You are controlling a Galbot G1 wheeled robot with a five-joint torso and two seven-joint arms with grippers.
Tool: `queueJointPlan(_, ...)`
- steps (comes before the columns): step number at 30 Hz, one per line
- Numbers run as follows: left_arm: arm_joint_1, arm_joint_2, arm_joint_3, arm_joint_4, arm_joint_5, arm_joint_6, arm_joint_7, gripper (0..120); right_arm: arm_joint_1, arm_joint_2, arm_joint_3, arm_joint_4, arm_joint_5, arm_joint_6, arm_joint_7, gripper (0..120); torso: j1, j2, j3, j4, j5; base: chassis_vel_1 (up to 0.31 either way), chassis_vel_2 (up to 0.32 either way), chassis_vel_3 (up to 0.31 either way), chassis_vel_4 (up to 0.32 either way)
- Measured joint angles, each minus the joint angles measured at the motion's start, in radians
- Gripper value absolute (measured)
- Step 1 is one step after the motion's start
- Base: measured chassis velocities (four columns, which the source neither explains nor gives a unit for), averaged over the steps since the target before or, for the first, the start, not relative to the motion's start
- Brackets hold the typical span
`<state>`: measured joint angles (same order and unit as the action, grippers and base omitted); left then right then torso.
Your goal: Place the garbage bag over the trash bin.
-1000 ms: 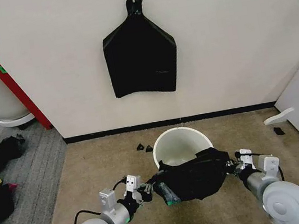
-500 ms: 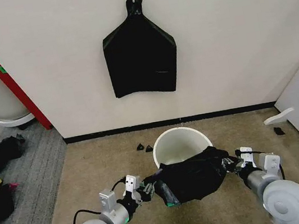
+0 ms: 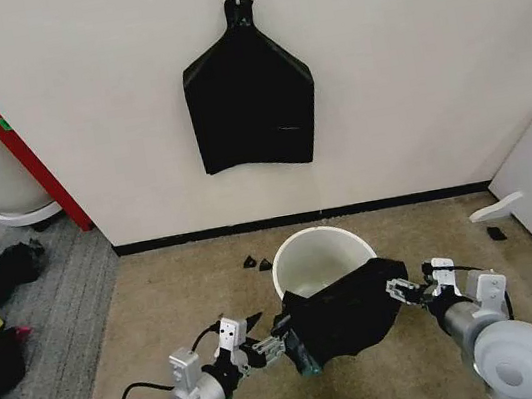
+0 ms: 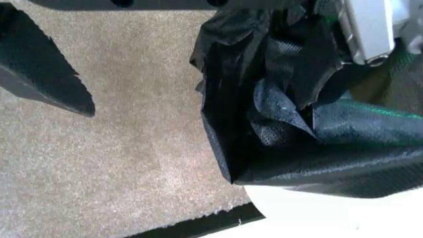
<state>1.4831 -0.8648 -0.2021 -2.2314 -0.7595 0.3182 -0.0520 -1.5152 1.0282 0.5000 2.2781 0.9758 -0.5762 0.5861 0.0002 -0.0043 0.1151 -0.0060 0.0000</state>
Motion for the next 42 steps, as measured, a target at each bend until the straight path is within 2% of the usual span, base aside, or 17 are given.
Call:
queueJointPlan(7, 0.086, 0.001, -0.076, -0.075, 0.024, -0.009, 0.001, 100, 0.010, 0.006, -0.004, -0.013, 0.000, 0.003, 0.004, 100, 0.000, 0.000, 0.000, 0.0003, 0.0003, 0.000, 0.000, 0.000, 0.000)
queueJointPlan(15, 0.077, -0.014, -0.044, -0.050, 0.062, -0.019, -0.014, 100, 0.014, 0.006, -0.006, -0.010, 0.003, 0.004, 0.006, 100, 0.000, 0.000, 0.000, 0.0001, 0.0000, 0.000, 0.000, 0.000, 0.000)
queueJointPlan(22, 0.089, -0.021, -0.044, -0.009, 0.094, -0.036, -0.029, 80, 0.015, 0.001, 0.003, -0.016, 0.008, 0.008, 0.008, 100, 0.000, 0.000, 0.000, 0.0001, 0.0001, 0.000, 0.000, 0.000, 0.000)
queueJointPlan(24, 0.085, -0.026, -0.041, 0.005, 0.102, -0.042, -0.029, 68, 0.016, 0.001, 0.005, -0.018, 0.010, 0.009, 0.008, 100, 0.000, 0.000, 0.000, 0.0001, 0.0001, 0.000, 0.000, 0.000, 0.000)
queueJointPlan(26, 0.083, -0.027, -0.039, 0.008, 0.105, -0.044, -0.028, 66, 0.016, 0.001, 0.005, -0.019, 0.010, 0.010, 0.009, 100, 0.000, 0.000, 0.000, 0.0001, 0.0000, 0.000, 0.000, 0.000, 0.000)
queueJointPlan(27, 0.083, -0.028, -0.037, 0.008, 0.112, -0.046, -0.025, 59, 0.015, 0.002, 0.006, -0.019, 0.010, 0.010, 0.009, 100, 0.000, 0.000, 0.000, 0.0001, -0.0001, 0.000, 0.000, 0.000, 0.000)
queueJointPlan(29, 0.097, -0.029, -0.034, -0.027, 0.115, -0.045, -0.035, 51, 0.016, 0.004, 0.006, -0.019, 0.010, 0.010, 0.010, 100, 0.000, 0.000, 0.000, -0.0001, -0.0001, 0.000, 0.000, 0.000, 0.000)
queueJointPlan(30, 0.097, -0.029, -0.034, -0.027, 0.115, -0.045, -0.035, 51, 0.016, 0.004, 0.006, -0.019, 0.010, 0.010, 0.010, 100, 0.000, 0.000, 0.000, -0.0001, -0.0001, 0.000, 0.000, 0.000, 0.000)
queueJointPlan(33, 0.140, -0.022, -0.051, -0.115, 0.110, -0.035, -0.041, 39, 0.008, 0.011, 0.014, -0.016, 0.007, 0.010, 0.013, 100, 0.000, 0.000, 0.000, 0.0006, 0.0006, 0.000, 0.000, 0.000, 0.000)
queueJointPlan(35, 0.167, -0.005, -0.055, -0.165, 0.108, -0.024, -0.038, 29, -0.009, 0.023, 0.027, -0.009, 0.000, 0.016, 0.022, 100, 0.000, 0.000, 0.000, -0.0003, -0.0001, 0.000, 0.000, 0.000, 0.000)
queueJointPlan(36, 0.167, -0.005, -0.055, -0.165, 0.108, -0.024, -0.038, 29, -0.009, 0.023, 0.027, -0.009, 0.000, 0.016, 0.022, 100, 0.000, 0.000, 0.000, -0.0003, -0.0001, 0.000, 0.000, 0.000, 0.000)
queueJointPlan(38, 0.170, -0.007, -0.040, -0.176, 0.117, -0.006, -0.042, 22, 0.002, 0.027, 0.023, -0.010, -0.001, 0.018, 0.026, 100, 0.000, 0.000, 0.000, 0.0000, 0.0002, 0.000, 0.000, 0.000, 0.000)
queueJointPlan(41, 0.153, -0.009, -0.018, -0.170, 0.131, 0.020, -0.035, 32, 0.021, 0.028, 0.011, -0.013, 0.000, 0.017, 0.032, 100, 0.000, 0.000, 0.000, 0.0002, 0.0002, 0.000, 0.000, 0.000, 0.000)
queueJointPlan(42, 0.153, -0.009, -0.018, -0.170, 0.131, 0.020, -0.035, 32, 0.021, 0.028, 0.011, -0.013, 0.000, 0.017, 0.032, 100, 0.000, 0.000, 0.000, 0.0002, 0.0002, 0.000, 0.000, 0.000, 0.000)
